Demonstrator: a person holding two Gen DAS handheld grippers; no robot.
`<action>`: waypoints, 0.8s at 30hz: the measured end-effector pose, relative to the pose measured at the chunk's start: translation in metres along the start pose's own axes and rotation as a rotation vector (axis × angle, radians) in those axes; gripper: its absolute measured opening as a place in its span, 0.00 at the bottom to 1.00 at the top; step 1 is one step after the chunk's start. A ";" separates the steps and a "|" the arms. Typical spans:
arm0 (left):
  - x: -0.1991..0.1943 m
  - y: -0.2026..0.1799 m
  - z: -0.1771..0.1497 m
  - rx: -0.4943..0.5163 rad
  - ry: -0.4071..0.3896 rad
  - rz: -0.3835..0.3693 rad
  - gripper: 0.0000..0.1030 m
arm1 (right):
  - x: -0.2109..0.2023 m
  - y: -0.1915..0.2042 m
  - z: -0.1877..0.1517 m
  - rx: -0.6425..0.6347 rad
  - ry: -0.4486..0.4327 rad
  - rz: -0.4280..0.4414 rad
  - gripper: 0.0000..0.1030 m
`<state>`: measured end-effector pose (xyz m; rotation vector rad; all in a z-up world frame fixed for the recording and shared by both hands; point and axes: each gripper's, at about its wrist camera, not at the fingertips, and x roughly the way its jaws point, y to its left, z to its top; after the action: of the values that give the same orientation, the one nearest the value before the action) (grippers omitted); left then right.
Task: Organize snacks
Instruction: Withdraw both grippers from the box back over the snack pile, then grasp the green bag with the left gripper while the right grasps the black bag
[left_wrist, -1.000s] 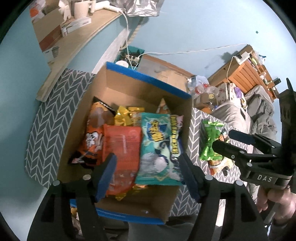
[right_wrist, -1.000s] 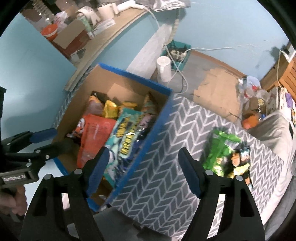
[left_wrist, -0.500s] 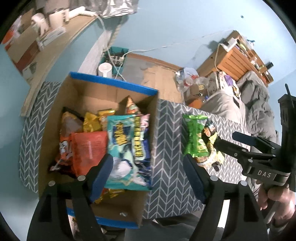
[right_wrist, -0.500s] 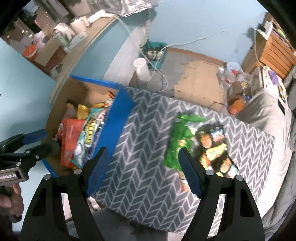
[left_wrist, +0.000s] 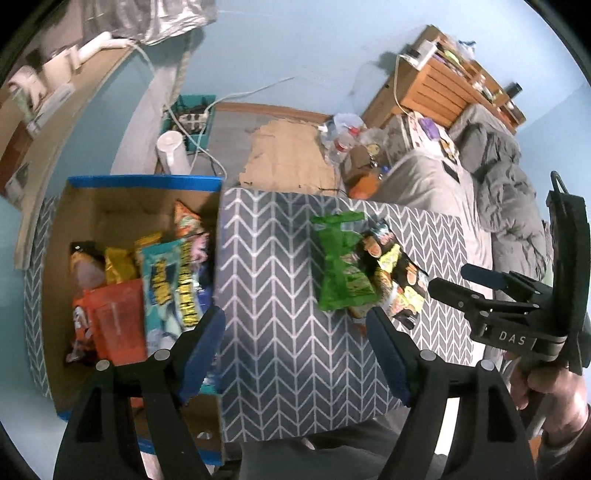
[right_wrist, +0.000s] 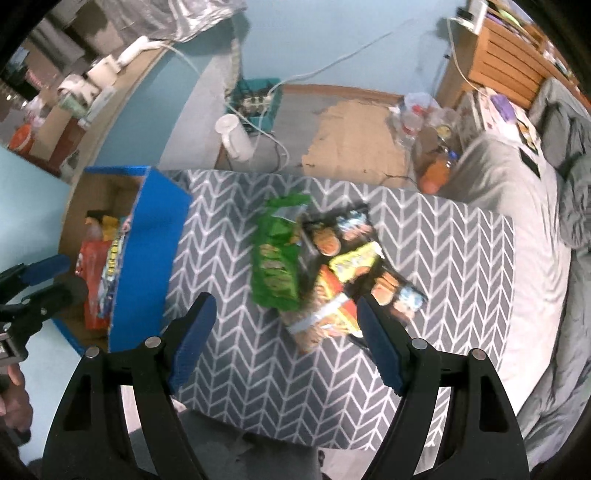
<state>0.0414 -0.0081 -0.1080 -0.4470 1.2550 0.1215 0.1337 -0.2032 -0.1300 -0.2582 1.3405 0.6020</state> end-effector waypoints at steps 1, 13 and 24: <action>0.003 -0.005 0.001 0.009 0.004 -0.002 0.77 | 0.000 -0.004 -0.001 0.007 0.001 -0.002 0.76; 0.042 -0.043 0.016 0.064 0.084 -0.037 0.78 | 0.014 -0.060 -0.012 0.110 0.043 -0.038 0.77; 0.099 -0.054 0.032 0.063 0.156 -0.042 0.79 | 0.071 -0.128 -0.028 0.366 0.140 0.015 0.77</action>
<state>0.1191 -0.0599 -0.1790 -0.4343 1.3973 0.0120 0.1873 -0.3042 -0.2248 0.0087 1.5607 0.3456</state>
